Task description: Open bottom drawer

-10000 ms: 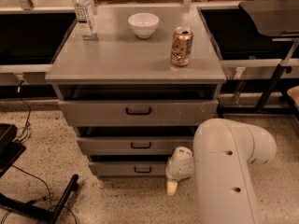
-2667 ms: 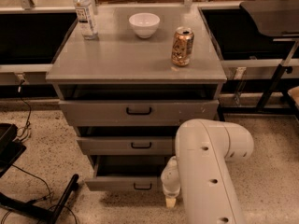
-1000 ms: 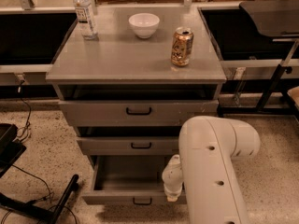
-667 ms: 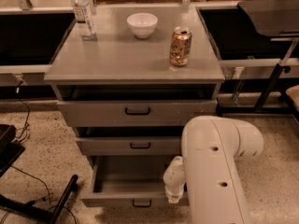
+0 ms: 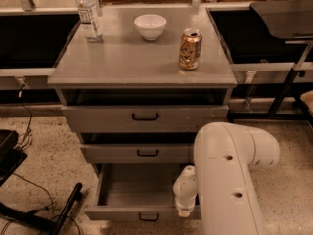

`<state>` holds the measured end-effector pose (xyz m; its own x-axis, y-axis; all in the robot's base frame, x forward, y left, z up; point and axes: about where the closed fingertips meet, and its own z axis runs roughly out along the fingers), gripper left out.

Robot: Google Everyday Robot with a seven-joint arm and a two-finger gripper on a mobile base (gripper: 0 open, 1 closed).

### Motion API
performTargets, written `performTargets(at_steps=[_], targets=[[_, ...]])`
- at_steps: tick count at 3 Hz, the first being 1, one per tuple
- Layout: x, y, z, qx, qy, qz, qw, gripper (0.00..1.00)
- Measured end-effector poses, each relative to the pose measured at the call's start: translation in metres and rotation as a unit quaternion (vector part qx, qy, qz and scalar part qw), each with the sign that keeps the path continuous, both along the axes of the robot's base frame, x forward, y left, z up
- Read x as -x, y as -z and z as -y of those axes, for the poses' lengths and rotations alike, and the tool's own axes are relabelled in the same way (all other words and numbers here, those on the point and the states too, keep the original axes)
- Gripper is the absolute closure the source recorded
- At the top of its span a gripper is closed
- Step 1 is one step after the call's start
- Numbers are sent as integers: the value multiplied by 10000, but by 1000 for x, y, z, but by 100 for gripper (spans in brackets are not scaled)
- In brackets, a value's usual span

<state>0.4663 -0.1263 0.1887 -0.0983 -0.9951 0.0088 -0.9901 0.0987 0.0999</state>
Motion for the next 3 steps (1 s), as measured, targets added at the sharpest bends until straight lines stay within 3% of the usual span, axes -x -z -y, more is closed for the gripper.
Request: performTargets(at_steps=[1, 3], targets=[[0, 0, 0, 0, 1, -2, 10000, 100], [41, -1, 1, -197, 214, -365, 9989, 100]])
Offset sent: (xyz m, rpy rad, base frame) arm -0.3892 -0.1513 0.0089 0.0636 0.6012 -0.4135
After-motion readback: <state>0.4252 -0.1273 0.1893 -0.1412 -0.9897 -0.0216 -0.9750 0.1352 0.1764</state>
